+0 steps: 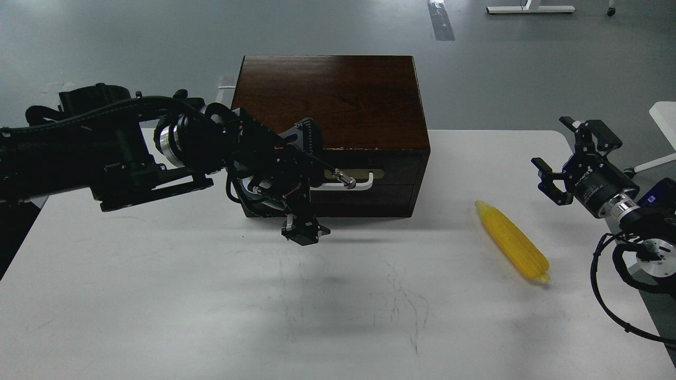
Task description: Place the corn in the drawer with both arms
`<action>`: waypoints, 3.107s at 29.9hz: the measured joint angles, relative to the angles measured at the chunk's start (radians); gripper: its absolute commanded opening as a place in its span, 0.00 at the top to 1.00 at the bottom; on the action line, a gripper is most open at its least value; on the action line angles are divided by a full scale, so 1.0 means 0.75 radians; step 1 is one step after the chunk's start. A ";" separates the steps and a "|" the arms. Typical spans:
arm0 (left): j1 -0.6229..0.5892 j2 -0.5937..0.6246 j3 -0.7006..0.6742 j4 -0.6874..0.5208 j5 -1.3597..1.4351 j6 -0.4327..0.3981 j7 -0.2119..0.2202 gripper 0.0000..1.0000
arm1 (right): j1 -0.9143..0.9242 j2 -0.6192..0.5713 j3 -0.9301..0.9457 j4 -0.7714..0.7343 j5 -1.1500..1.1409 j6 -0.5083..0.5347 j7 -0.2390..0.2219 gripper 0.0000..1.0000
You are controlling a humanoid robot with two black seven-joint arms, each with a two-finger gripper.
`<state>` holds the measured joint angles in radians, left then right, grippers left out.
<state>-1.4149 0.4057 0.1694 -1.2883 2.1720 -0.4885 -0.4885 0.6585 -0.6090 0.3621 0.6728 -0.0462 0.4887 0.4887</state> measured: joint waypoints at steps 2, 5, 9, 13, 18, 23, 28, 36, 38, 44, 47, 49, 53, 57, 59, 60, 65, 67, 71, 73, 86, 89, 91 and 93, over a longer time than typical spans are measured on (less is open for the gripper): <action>-0.004 -0.003 0.016 0.000 0.000 0.000 0.000 0.02 | -0.001 0.000 0.000 -0.001 0.000 0.000 0.000 0.00; -0.007 -0.006 0.022 -0.012 -0.009 0.000 0.000 0.02 | -0.004 0.000 0.000 -0.001 0.000 0.000 0.000 0.00; -0.014 -0.007 0.022 -0.051 -0.017 0.000 0.000 0.02 | -0.010 0.000 0.000 -0.005 0.000 0.000 0.000 0.00; -0.022 -0.007 0.022 -0.106 -0.022 0.000 0.000 0.02 | -0.011 -0.001 0.001 -0.006 0.000 0.000 0.000 0.00; -0.033 -0.001 0.022 -0.212 -0.024 0.000 0.000 0.02 | -0.011 -0.001 0.002 -0.006 -0.001 0.000 0.000 0.00; -0.039 0.003 0.022 -0.304 -0.027 0.000 0.000 0.02 | -0.011 0.000 0.002 -0.007 -0.002 0.000 0.000 0.00; -0.044 0.005 0.021 -0.343 -0.032 0.000 0.000 0.02 | -0.014 0.000 0.001 -0.007 -0.002 0.000 0.000 0.00; -0.050 0.039 0.019 -0.415 -0.042 0.000 -0.002 0.02 | -0.019 0.000 0.002 -0.007 -0.002 0.000 0.000 0.00; -0.050 0.054 0.019 -0.436 -0.043 0.000 -0.002 0.02 | -0.019 0.000 0.002 -0.008 -0.002 0.000 0.000 0.00; -0.050 0.063 0.020 -0.447 -0.043 0.000 -0.001 0.02 | -0.021 0.000 0.002 -0.006 -0.002 0.000 0.000 0.00; -0.050 0.059 0.022 -0.442 -0.043 0.000 0.000 0.02 | -0.021 0.000 0.002 -0.006 -0.002 0.000 0.000 0.00; -0.051 0.059 0.023 -0.440 -0.041 0.000 0.000 0.02 | -0.021 0.000 0.002 -0.007 -0.002 0.000 0.000 0.00; -0.079 0.058 0.025 -0.436 -0.035 0.000 0.000 0.02 | -0.021 0.000 0.002 -0.007 -0.002 0.000 0.000 0.00; -0.123 0.058 0.026 -0.437 -0.032 0.000 0.000 0.02 | -0.021 0.000 0.000 -0.007 -0.002 0.000 0.000 0.00; -0.142 0.062 0.026 -0.443 -0.031 0.000 0.000 0.02 | -0.021 0.000 -0.002 -0.006 -0.002 0.000 0.000 0.00; -0.152 0.065 0.025 -0.450 -0.031 0.000 0.000 0.02 | -0.021 0.000 -0.002 -0.006 -0.002 0.000 0.000 0.00; -0.200 0.129 -0.004 -0.520 -0.057 0.000 0.000 0.02 | -0.023 0.000 -0.002 -0.005 -0.002 0.000 0.000 0.00; -0.212 0.172 -0.051 -0.553 -0.128 0.000 0.000 0.02 | -0.029 0.000 -0.001 -0.005 -0.002 0.000 0.000 0.00; -0.184 0.292 -0.212 -0.568 -0.532 0.000 0.000 0.02 | -0.038 -0.004 0.000 -0.005 -0.002 0.000 0.000 0.00; -0.145 0.367 -0.282 -0.550 -0.775 0.000 0.000 0.02 | -0.043 -0.004 0.000 -0.006 -0.002 0.000 0.000 0.00; 0.269 0.676 -0.495 -0.237 -2.225 0.041 0.000 0.02 | -0.048 -0.017 -0.004 -0.005 -0.002 0.000 0.000 0.00; 0.362 0.694 -0.496 -0.108 -2.354 0.043 0.000 0.02 | -0.048 -0.019 -0.006 -0.005 -0.002 0.000 0.000 0.00; 0.422 0.697 -0.497 -0.001 -2.421 0.043 0.000 0.02 | -0.049 -0.022 -0.006 -0.005 -0.002 0.000 0.000 0.00; 0.470 0.696 -0.497 0.107 -2.479 0.044 0.000 0.02 | -0.054 -0.029 -0.007 -0.005 -0.002 0.000 0.000 0.00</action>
<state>-1.0627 0.9274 -0.2033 -1.2078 0.3125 -0.4556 -0.4885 0.6181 -0.6308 0.3569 0.6687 -0.0476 0.4887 0.4887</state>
